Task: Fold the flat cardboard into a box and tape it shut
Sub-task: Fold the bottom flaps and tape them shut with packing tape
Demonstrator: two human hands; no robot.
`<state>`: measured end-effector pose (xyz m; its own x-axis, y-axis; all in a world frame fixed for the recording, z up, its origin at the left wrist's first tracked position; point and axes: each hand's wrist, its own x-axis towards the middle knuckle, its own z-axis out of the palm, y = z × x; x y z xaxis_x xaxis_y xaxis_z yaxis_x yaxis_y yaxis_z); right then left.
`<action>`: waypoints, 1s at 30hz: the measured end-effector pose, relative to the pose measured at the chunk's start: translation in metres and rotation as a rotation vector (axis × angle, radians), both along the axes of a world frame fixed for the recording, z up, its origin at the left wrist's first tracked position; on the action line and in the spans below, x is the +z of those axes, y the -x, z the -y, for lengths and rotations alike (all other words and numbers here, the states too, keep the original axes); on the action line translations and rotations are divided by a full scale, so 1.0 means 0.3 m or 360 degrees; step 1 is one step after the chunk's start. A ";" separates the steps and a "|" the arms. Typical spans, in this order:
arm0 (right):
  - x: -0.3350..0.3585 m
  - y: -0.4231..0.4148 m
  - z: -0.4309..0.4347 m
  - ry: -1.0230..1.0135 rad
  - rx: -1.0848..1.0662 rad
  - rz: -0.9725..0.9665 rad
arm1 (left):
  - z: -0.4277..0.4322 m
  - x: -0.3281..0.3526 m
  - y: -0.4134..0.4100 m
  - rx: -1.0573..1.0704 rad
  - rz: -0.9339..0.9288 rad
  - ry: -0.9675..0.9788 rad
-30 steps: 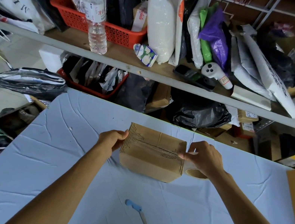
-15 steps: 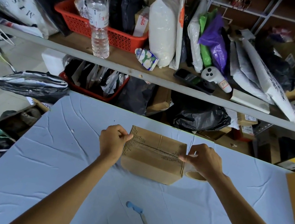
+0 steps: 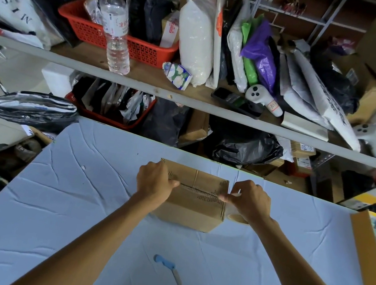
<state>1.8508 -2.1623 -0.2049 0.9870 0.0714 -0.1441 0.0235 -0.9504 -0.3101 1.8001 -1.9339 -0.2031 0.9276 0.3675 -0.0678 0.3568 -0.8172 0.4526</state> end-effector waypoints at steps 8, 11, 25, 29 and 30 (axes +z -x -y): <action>0.016 0.032 0.002 -0.0021 0.0059 -0.0039 | 0.004 -0.023 0.034 0.0251 0.0030 0.0140; 0.023 0.055 0.039 -0.0137 0.0088 -0.0074 | -0.015 -0.031 0.034 0.0221 0.0084 0.0197; -0.007 0.061 -0.005 0.0011 -0.0073 -0.0243 | -0.150 -0.085 0.034 0.0453 0.0170 0.0331; -0.009 0.071 0.014 0.0052 -0.0059 -0.0174 | -0.137 -0.089 0.033 0.0460 0.0263 0.0364; 0.000 0.074 0.033 -0.0101 -0.0014 -0.0216 | -0.133 -0.087 0.031 0.0465 0.0296 0.0393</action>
<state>1.8285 -2.1723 -0.2048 0.9594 0.0759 -0.2717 -0.0310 -0.9288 -0.3692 1.7908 -1.8940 -0.2291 0.7916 0.6104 -0.0282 0.4511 -0.5526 0.7008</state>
